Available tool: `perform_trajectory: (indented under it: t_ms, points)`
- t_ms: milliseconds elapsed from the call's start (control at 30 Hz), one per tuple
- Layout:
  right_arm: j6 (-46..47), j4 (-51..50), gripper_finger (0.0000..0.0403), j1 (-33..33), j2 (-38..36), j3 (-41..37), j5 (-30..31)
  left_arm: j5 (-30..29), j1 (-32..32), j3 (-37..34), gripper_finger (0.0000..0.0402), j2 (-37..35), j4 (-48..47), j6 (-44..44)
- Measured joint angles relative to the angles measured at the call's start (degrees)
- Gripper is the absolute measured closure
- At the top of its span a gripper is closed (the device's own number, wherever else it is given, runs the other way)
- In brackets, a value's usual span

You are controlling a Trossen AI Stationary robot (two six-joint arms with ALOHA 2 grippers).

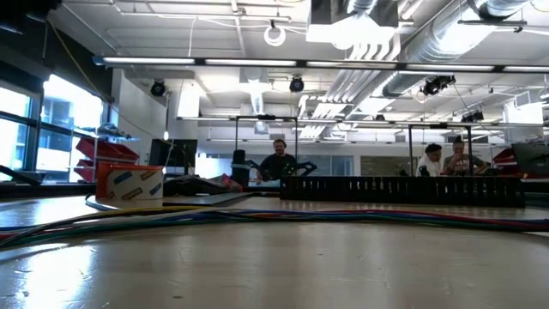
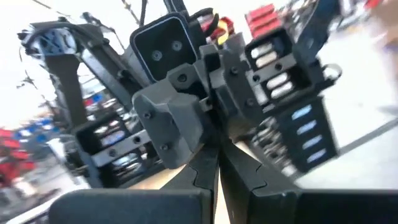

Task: Ziptie cables
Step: Wrap the black zip tie on the cables

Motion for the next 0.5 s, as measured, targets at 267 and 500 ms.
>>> perform_trajectory:
  t_ms: [267, 500]
  points:
    - [-2.8, -0.3, 0.024, 1.4, 0.0, 0.0, 7.6, -14.1, -2.6, 0.0, 0.0401, -4.5, -10.6, 8.3]
    - [-13.4, 1.4, 0.0169, 6.3, 0.0, 0.8, 25.3, -17.0, -3.6, 0.0, 0.0401, -9.1, -22.2, 7.4]
